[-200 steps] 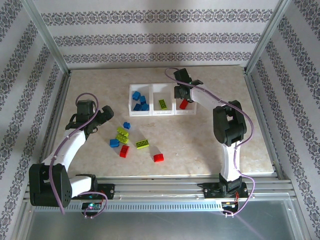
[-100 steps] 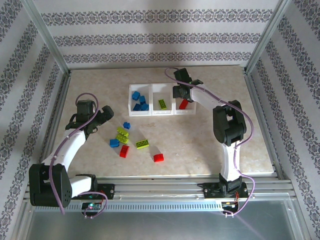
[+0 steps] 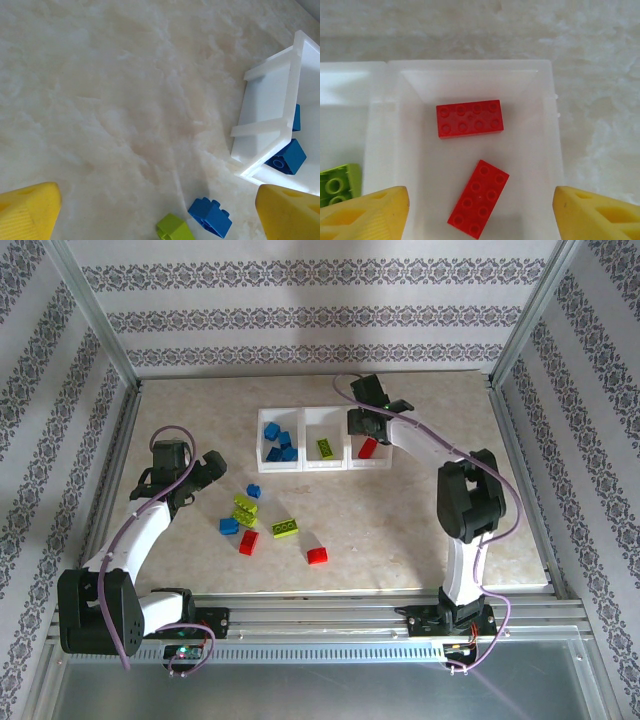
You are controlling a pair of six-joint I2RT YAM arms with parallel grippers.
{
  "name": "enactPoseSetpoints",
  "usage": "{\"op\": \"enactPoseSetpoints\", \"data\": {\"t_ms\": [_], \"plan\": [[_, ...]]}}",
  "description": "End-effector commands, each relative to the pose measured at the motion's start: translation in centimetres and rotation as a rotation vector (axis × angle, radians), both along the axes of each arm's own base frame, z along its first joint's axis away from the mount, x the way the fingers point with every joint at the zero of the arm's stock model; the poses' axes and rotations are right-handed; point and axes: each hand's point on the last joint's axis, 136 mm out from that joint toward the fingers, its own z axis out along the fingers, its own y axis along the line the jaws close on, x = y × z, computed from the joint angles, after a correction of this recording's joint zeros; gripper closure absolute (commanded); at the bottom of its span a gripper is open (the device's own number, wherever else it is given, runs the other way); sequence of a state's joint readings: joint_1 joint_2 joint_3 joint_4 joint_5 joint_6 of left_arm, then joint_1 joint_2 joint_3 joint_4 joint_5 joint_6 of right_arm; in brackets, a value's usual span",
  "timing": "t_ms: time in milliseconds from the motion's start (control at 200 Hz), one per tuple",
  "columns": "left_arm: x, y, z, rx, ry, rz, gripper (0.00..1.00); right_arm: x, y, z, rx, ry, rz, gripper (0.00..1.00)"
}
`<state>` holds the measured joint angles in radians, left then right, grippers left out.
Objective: Sort the legos into containers by color
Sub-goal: Rotate the lego at the bottom-center of the table.
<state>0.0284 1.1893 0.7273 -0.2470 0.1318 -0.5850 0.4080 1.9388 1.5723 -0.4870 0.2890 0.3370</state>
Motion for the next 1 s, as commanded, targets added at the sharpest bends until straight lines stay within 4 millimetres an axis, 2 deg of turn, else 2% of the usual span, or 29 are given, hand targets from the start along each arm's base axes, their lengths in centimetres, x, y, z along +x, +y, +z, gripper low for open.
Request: {"op": "enactPoseSetpoints", "data": {"t_ms": [0,235,425,715,854,994], "plan": [[-0.3,0.4,0.4,-0.007,-0.002,0.012,0.00,-1.6,-0.1,2.3,-0.009,-0.044,-0.010,0.24],[-0.3,0.4,0.4,-0.013,-0.004,0.011,0.00,-5.2,0.3,3.2,-0.003,-0.054,0.001,0.24],[-0.4,0.4,0.4,-0.013,-0.005,0.007,0.00,-9.4,2.4,3.0,0.003,-0.035,0.061,0.24],[-0.4,0.1,0.6,-0.014,-0.007,-0.012,0.00,-15.2,4.5,1.3,-0.082,0.050,0.138,0.24],[-0.3,-0.5,0.8,-0.040,-0.021,-0.043,0.00,-17.7,6.0,-0.1,-0.034,0.109,0.164,0.24],[-0.5,-0.8,1.2,-0.047,-0.043,-0.059,0.00,-21.0,7.8,-1.9,-0.010,0.200,0.214,0.25]]}}
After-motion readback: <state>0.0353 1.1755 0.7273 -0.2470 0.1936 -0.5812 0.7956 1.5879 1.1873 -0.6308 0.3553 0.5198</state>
